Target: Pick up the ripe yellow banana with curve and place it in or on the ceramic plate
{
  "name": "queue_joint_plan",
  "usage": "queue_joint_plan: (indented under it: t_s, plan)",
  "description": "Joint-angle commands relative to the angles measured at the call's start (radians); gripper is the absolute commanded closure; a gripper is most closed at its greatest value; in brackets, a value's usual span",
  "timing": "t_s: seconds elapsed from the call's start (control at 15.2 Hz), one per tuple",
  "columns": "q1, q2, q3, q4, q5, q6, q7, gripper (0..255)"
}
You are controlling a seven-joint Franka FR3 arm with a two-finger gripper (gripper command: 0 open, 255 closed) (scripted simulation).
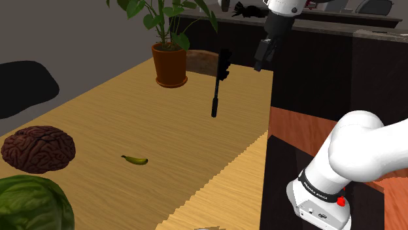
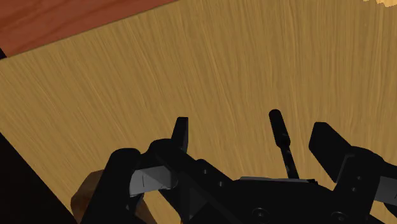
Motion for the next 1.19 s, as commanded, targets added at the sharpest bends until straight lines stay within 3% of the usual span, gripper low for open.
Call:
queue_joint_plan:
  t_s: [0.0,1.12]
  plan:
    - [0.000,0.000,0.000,0.000,0.000,0.000,0.000,0]
    - [0.147,0.422,0.244,0.130,0.076,0.224,0.135,0]
